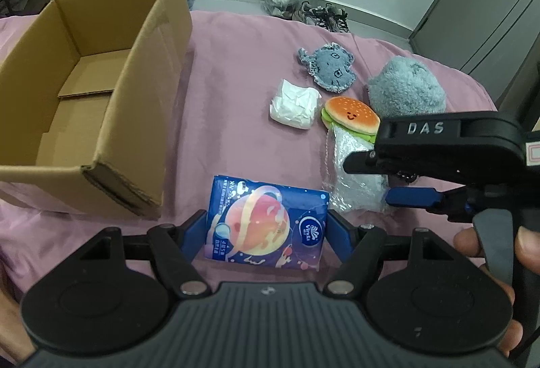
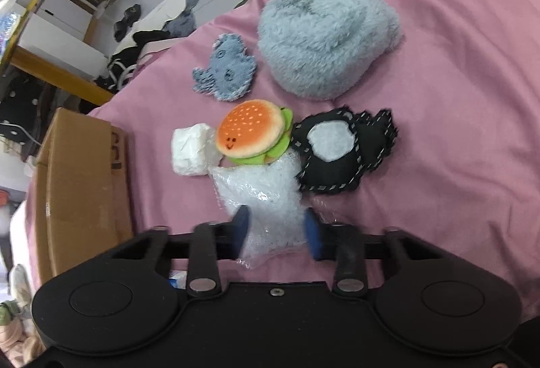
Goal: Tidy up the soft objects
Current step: 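Grasp the blue tissue pack with the left tool while the right tool grasps the bubble-wrap bag, then carry the tissue pack with the left tool over the box while the right tool carries the bag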
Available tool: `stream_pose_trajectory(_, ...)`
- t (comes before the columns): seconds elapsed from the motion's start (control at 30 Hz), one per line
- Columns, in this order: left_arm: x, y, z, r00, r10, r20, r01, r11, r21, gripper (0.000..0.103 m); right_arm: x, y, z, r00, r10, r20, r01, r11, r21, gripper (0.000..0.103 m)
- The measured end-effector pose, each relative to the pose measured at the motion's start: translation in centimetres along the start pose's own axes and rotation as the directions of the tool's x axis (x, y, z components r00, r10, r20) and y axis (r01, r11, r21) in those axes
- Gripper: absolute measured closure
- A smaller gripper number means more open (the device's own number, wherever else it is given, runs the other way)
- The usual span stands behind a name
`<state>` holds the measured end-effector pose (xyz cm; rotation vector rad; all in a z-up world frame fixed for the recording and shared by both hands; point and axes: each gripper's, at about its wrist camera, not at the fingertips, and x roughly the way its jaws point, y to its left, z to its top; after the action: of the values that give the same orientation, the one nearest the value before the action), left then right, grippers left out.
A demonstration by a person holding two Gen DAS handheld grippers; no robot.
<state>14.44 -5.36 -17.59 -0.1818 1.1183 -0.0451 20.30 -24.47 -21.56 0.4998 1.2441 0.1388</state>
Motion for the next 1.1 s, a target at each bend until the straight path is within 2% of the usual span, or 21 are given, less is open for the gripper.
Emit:
stream_pose_trajectory(0.03, -0.2, 0.1, -0.1, 1.000, 0.000, 0.002, 0.000, 1.000, -0.002, 0.030, -0.2, 0.0, -0.1, 1.000, 0.009, 0.004, -0.009, 1.000, -0.003, 0.083)
stream_pose_trajectory(0.1, -0.6, 0.3, -0.3, 1.000, -0.001, 0.009, 0.001, 1.000, -0.003, 0.030, -0.8, 0.1, -0.4, 1.000, 0.027, 0.016, -0.026, 1.000, -0.010, 0.087)
stream_pose_trajectory(0.37, -3.3, 0.7, -1.0, 0.999, 0.000, 0.048, -0.001, 1.000, 0.004, 0.030, -4.5, 0.1, -1.9, 0.992, 0.035, 0.118, -0.036, 0.999, 0.001, 0.088)
stream_pose_trajectory(0.63, -6.5, 0.6, -1.5, 0.994, -0.010, 0.106, 0.007, 0.999, 0.035, 0.030, -7.8, 0.4, -3.9, 0.976, 0.119, 0.183, -0.125, 0.992, 0.019, 0.088)
stream_pose_trajectory(1.1, -12.1, 1.2, -0.1, 0.972, -0.020, 0.233, 0.011, 0.999, 0.039, 0.030, -11.4, 3.1, -4.2, 0.946, 0.177, 0.272, -0.170, 0.984, -0.049, 0.087)
